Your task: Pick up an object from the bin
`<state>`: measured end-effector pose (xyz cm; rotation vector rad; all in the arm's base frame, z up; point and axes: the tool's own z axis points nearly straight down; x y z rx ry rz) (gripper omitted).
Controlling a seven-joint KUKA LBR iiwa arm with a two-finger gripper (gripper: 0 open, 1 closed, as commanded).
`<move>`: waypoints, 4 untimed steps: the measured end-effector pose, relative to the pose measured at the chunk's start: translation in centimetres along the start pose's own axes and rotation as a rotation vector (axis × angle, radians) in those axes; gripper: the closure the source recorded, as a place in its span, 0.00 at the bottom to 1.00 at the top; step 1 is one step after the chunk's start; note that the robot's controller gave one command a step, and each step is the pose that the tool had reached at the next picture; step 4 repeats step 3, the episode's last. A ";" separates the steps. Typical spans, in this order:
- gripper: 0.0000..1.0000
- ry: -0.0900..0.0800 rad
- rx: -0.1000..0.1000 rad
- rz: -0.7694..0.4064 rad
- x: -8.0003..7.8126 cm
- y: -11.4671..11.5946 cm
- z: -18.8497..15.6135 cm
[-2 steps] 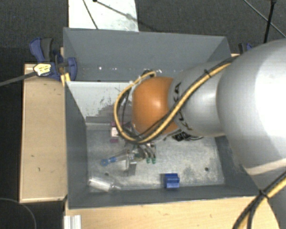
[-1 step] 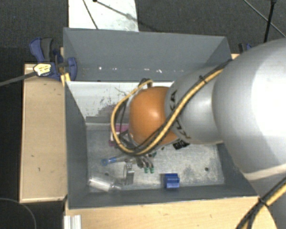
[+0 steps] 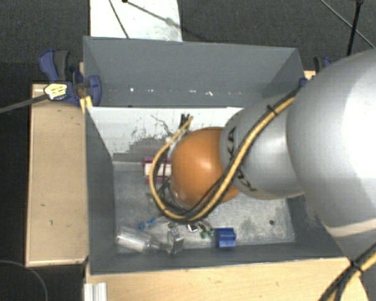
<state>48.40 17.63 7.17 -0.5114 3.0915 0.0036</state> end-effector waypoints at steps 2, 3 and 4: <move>1.00 -0.001 0.001 0.001 0.6 -0.6 -12.3; 1.00 -0.005 0.002 -0.058 -2.6 -2.8 -20.9; 1.00 -0.005 0.002 -0.058 -2.6 -2.8 -20.9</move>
Offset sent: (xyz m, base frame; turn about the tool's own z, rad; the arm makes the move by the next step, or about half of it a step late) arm 0.0000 0.0000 0.0000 0.0000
